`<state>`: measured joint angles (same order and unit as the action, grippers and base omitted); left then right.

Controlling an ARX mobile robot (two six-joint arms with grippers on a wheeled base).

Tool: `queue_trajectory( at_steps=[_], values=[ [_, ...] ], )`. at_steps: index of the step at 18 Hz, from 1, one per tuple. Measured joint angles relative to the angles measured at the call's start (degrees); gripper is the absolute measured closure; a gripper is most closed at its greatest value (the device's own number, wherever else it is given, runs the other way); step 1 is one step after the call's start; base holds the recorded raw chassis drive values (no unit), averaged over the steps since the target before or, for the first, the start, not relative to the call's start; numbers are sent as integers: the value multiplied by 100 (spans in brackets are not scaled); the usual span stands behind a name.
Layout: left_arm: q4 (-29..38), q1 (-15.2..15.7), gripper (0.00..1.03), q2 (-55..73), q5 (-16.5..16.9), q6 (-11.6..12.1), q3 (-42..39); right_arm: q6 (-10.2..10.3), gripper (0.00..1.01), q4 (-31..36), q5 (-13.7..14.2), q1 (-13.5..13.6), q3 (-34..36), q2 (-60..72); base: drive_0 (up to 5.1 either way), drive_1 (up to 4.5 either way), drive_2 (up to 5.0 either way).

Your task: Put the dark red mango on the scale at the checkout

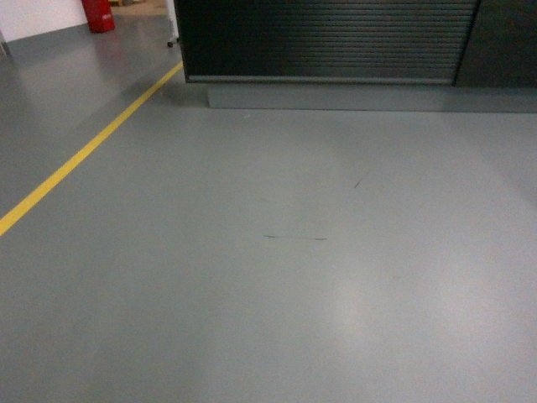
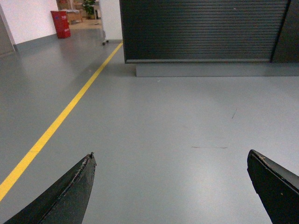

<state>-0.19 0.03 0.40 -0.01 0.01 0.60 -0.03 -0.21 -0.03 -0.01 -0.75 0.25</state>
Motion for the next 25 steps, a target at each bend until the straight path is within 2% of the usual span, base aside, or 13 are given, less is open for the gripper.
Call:
queue_trajectory(
  at_steps=[18, 25],
  values=[
    [0, 0, 5, 0, -2, 0, 0, -2, 3, 0, 0, 0, 0, 0, 0, 0, 0],
    [2, 0, 5, 0, -2, -2, 0, 0, 3, 2, 0, 0, 0, 0, 1, 410, -407]
  ],
)
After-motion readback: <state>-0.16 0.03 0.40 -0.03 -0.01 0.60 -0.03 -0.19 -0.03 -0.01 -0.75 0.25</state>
